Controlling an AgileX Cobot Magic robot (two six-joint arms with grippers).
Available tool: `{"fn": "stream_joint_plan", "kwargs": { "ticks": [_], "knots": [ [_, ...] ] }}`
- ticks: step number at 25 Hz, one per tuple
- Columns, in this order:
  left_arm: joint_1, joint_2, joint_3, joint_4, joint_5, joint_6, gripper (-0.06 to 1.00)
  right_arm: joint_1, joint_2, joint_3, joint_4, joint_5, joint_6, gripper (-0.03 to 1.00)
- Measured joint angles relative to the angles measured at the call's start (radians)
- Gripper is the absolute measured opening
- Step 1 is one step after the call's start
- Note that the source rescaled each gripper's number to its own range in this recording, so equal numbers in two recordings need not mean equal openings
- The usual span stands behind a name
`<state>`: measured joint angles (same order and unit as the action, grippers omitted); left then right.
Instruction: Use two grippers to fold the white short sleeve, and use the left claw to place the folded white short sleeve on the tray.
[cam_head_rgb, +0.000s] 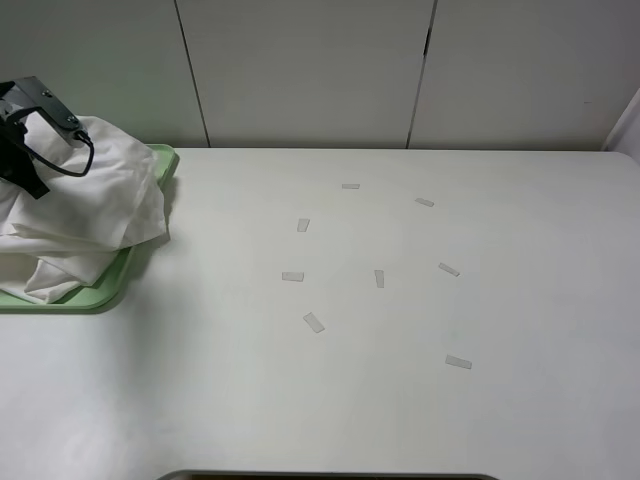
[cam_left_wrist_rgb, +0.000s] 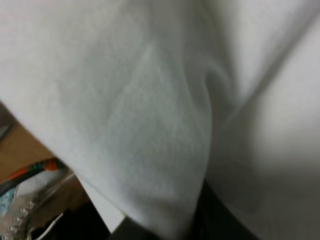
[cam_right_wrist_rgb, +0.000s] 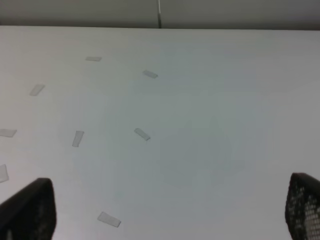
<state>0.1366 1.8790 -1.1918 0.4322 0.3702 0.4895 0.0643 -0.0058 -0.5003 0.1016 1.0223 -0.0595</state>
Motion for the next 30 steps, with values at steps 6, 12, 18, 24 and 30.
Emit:
{"fn": "stream_joint_plan", "kwargs": {
  "ticks": [6, 12, 18, 24, 30],
  "knots": [
    [0.048, 0.0, 0.0, 0.0, 0.006, 0.0, 0.07, 0.0, 0.0, 0.0, 0.0, 0.0, 0.0, 1.0],
    [0.054, 0.0, 0.0, 0.008, -0.028, 0.0, 0.32, 0.0, 0.0, 0.0, 0.0, 0.0, 0.0, 1.0],
    [0.054, 0.0, 0.0, 0.008, -0.09, 0.0, 0.88, 0.0, 0.0, 0.0, 0.0, 0.0, 0.0, 1.0],
    [0.053, -0.059, 0.0, 0.008, -0.094, 0.0, 1.0, 0.0, 0.0, 0.0, 0.0, 0.0, 0.0, 1.0],
    [0.025, -0.139, 0.0, -0.03, -0.067, -0.004, 1.0, 0.0, 0.0, 0.0, 0.0, 0.0, 0.0, 1.0]
  ]
}}
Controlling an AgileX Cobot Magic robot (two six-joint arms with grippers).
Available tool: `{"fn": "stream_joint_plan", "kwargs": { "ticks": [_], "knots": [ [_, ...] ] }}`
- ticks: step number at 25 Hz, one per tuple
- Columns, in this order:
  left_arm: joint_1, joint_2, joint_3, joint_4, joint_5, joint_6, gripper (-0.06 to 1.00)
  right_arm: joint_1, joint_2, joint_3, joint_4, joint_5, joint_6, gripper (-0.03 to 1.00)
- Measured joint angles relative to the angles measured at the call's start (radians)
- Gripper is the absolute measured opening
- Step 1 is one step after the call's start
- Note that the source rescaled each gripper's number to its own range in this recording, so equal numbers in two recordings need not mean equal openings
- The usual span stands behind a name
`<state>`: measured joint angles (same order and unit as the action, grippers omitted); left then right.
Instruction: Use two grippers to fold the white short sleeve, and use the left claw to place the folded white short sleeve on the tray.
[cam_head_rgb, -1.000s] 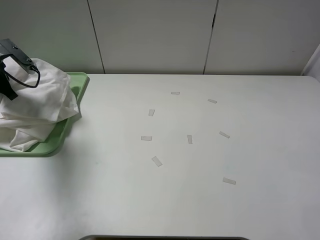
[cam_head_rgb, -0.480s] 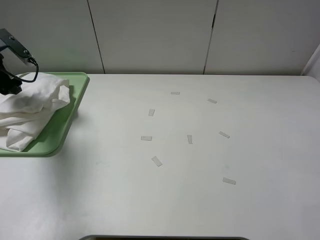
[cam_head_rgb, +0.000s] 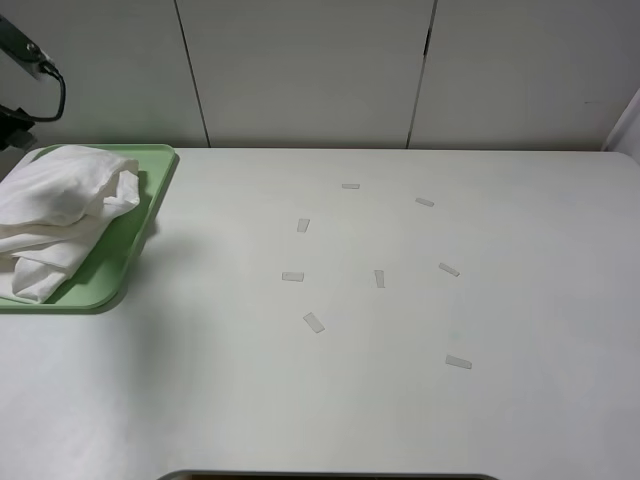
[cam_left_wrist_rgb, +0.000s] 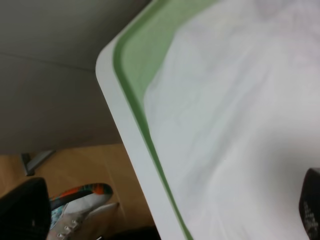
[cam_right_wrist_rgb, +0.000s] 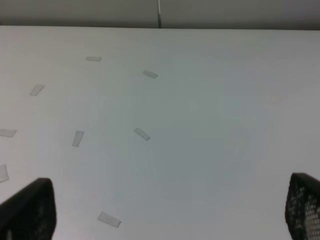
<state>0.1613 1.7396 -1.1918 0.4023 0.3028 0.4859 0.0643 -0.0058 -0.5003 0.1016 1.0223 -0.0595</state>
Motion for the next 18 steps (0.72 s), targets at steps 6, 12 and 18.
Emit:
{"fn": "stream_joint_plan", "kwargs": {
  "ticks": [6, 12, 18],
  "knots": [
    [-0.048, -0.213, 0.0, -0.154, 0.144, -0.028, 1.0, 0.0, 0.0, 0.0, 0.0, 0.0, 0.0, 1.0],
    [-0.05, -0.422, 0.0, -0.28, 0.384, -0.228, 1.0, 0.0, 0.0, 0.0, 0.0, 0.0, 0.0, 1.0],
    [-0.05, -0.649, 0.0, -0.29, 0.563, -0.259, 1.0, 0.0, 0.0, 0.0, 0.0, 0.0, 0.0, 1.0]
  ]
}}
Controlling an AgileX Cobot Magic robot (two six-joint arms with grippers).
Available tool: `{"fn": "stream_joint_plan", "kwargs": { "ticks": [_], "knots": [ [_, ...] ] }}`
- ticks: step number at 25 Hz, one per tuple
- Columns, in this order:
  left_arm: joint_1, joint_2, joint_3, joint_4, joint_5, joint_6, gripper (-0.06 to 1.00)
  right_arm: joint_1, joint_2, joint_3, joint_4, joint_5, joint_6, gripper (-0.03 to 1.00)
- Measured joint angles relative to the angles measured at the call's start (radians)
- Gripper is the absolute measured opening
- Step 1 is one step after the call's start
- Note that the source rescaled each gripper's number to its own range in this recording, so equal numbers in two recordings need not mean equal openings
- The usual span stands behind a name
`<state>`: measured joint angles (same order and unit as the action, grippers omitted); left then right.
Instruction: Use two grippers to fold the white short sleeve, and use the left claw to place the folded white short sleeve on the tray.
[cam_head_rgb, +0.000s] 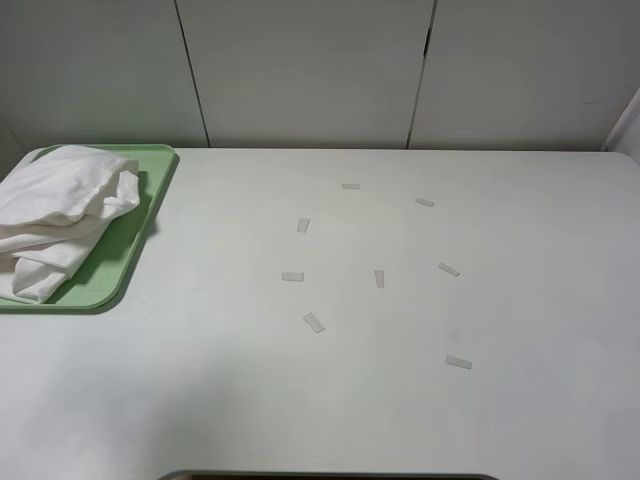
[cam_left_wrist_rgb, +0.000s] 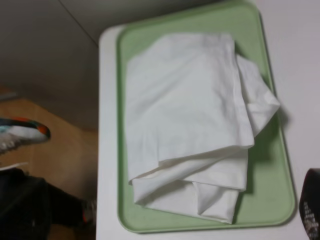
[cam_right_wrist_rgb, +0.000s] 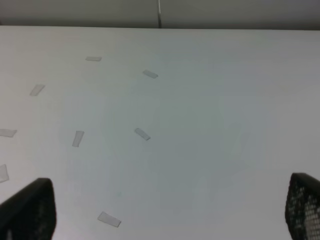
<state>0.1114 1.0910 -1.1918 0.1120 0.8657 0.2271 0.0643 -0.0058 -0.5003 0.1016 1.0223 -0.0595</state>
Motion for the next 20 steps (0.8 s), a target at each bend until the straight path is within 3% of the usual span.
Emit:
{"fn": "stream_joint_plan", "kwargs": {
  "ticks": [4, 7, 10, 11, 14, 20],
  "knots": [
    [0.0, -0.234, 0.068, -0.001, 0.031, -0.002, 1.0, 0.0, 0.0, 0.0, 0.0, 0.0, 0.0, 1.0],
    [0.0, -0.471, 0.201, -0.003, 0.042, -0.002, 1.0, 0.0, 0.0, 0.0, 0.0, 0.0, 0.0, 1.0],
    [0.0, -0.519, 0.234, -0.003, 0.045, -0.003, 1.0, 0.0, 0.0, 0.0, 0.0, 0.0, 0.0, 1.0],
    [-0.002, -0.661, 0.317, -0.003, 0.056, -0.019, 1.0, 0.0, 0.0, 0.0, 0.0, 0.0, 0.0, 1.0],
    [-0.029, -0.832, 0.441, -0.003, 0.096, -0.075, 1.0, 0.0, 0.0, 0.0, 0.0, 0.0, 0.0, 1.0],
    [-0.045, -0.957, 0.534, -0.018, 0.154, -0.097, 1.0, 0.0, 0.0, 0.0, 0.0, 0.0, 0.0, 1.0]
  ]
}}
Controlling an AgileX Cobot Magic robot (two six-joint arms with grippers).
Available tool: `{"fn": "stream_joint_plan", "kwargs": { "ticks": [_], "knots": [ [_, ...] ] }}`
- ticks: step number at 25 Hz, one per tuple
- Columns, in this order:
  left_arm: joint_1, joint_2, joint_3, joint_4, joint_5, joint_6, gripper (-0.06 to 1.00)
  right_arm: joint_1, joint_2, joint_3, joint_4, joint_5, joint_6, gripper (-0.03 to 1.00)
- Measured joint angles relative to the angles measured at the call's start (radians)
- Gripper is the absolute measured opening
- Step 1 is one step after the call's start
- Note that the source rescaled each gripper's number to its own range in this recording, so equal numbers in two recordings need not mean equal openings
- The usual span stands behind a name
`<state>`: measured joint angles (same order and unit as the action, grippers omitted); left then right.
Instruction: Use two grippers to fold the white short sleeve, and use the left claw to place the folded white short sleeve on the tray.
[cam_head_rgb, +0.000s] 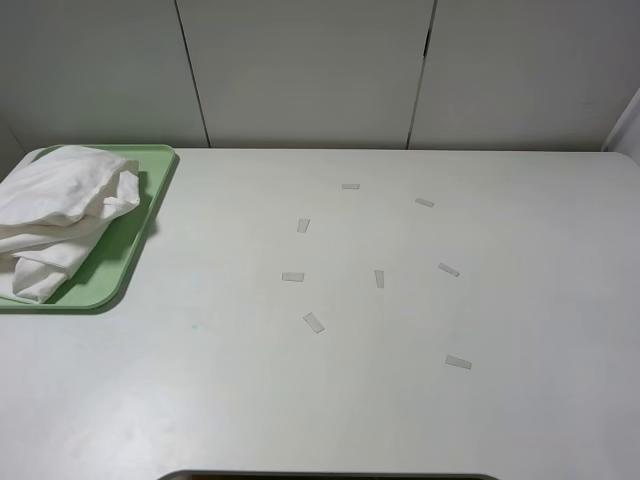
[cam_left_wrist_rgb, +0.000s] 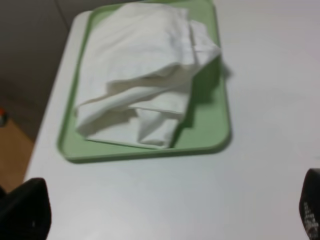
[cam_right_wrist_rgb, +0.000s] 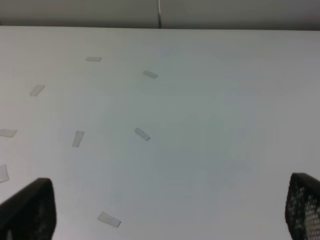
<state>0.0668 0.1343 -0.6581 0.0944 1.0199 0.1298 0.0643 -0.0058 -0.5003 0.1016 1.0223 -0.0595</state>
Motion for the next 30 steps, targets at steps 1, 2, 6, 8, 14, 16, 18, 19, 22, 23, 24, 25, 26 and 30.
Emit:
{"fn": "stream_joint_plan", "kwargs": {
  "ticks": [1, 2, 6, 8, 14, 16, 18, 19, 22, 23, 24, 25, 26, 30],
  "knots": [
    [0.0, -0.062, 0.045, -0.035, 0.006, -0.002, 1.0, 0.0, 0.0, 0.0, 0.0, 0.0, 0.0, 1.0],
    [0.0, -0.084, 0.062, -0.058, 0.007, -0.003, 1.0, 0.0, 0.0, 0.0, 0.0, 0.0, 0.0, 1.0],
    [-0.002, -0.135, 0.11, -0.107, 0.009, -0.008, 1.0, 0.0, 0.0, 0.0, 0.0, 0.0, 0.0, 1.0],
    [-0.021, -0.14, 0.152, -0.145, 0.01, -0.051, 1.0, 0.0, 0.0, 0.0, 0.0, 0.0, 0.0, 1.0],
    [-0.047, -0.14, 0.182, -0.165, 0.033, -0.085, 1.0, 0.0, 0.0, 0.0, 0.0, 0.0, 0.0, 1.0],
    [-0.049, -0.14, 0.182, -0.166, 0.033, -0.085, 1.0, 0.0, 0.0, 0.0, 0.0, 0.0, 0.0, 1.0],
    [-0.05, -0.14, 0.182, -0.165, 0.033, -0.086, 1.0, 0.0, 0.0, 0.0, 0.0, 0.0, 0.0, 1.0],
    [-0.05, -0.14, 0.182, -0.165, 0.033, -0.086, 1.0, 0.0, 0.0, 0.0, 0.0, 0.0, 0.0, 1.0],
    [-0.05, -0.14, 0.182, -0.165, 0.033, -0.086, 1.0, 0.0, 0.0, 0.0, 0.0, 0.0, 0.0, 1.0],
    [-0.05, -0.14, 0.182, -0.165, 0.033, -0.086, 1.0, 0.0, 0.0, 0.0, 0.0, 0.0, 0.0, 1.0],
    [-0.05, -0.14, 0.182, -0.163, 0.033, -0.086, 1.0, 0.0, 0.0, 0.0, 0.0, 0.0, 0.0, 1.0],
    [-0.05, -0.14, 0.182, -0.163, 0.033, -0.086, 1.0, 0.0, 0.0, 0.0, 0.0, 0.0, 0.0, 1.0],
    [-0.05, -0.14, 0.182, -0.162, 0.033, -0.086, 1.0, 0.0, 0.0, 0.0, 0.0, 0.0, 0.0, 1.0],
    [-0.05, -0.14, 0.182, -0.148, 0.033, -0.086, 1.0, 0.0, 0.0, 0.0, 0.0, 0.0, 0.0, 1.0]
  ]
}}
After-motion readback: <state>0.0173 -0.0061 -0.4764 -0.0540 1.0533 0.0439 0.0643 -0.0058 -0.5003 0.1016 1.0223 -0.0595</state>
